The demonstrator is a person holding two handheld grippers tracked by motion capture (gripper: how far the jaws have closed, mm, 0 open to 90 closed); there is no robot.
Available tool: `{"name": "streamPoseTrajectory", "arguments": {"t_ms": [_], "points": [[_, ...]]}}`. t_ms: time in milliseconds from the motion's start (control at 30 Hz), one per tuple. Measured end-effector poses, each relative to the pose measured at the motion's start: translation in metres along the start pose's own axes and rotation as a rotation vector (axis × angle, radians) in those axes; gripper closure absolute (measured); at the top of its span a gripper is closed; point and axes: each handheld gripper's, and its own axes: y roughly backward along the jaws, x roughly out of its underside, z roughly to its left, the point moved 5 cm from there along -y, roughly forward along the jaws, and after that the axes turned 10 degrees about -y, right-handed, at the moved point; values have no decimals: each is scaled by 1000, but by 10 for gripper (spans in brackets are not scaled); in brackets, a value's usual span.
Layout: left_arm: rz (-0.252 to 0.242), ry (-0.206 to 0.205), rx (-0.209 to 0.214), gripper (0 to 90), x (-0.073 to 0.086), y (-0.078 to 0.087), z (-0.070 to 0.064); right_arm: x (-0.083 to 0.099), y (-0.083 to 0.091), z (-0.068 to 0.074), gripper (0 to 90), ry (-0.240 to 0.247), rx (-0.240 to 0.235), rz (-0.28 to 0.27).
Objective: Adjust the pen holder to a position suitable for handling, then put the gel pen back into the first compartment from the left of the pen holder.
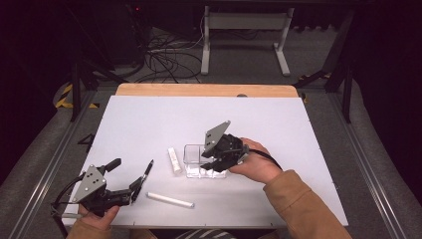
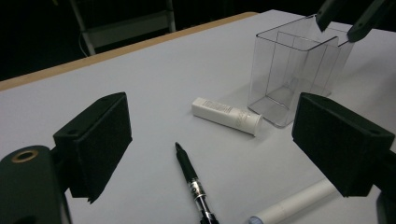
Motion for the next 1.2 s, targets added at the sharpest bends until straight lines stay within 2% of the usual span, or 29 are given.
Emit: {"name": "streamPoseTrajectory", "arguments": {"t_ms": [167, 333, 367, 533, 667, 900, 1067, 1200], "points": [[4, 6, -2, 123, -1, -2, 1, -4, 17, -3, 437, -40, 26, -101], [4, 8, 2, 122, -2, -4, 2, -5, 25, -5, 373, -57, 52, -147], [9, -1, 1, 122, -1, -5, 3, -5, 27, -5, 361, -65, 59, -159], [7, -3, -2, 121, -2, -5, 4, -1, 39, -6, 305, -91, 88, -233], [9, 9, 4, 120, -2, -5, 4, 4, 48, -8, 255, -118, 112, -285], [8, 36, 26, 121, -5, -7, 5, 17, 68, -4, 228, -143, 142, -382], [7, 44, 24, 120, -5, -7, 7, 28, 79, -5, 174, -177, 164, -446], [4, 38, 29, 115, -6, -7, 7, 35, 82, -6, 143, -190, 183, -466]]}}
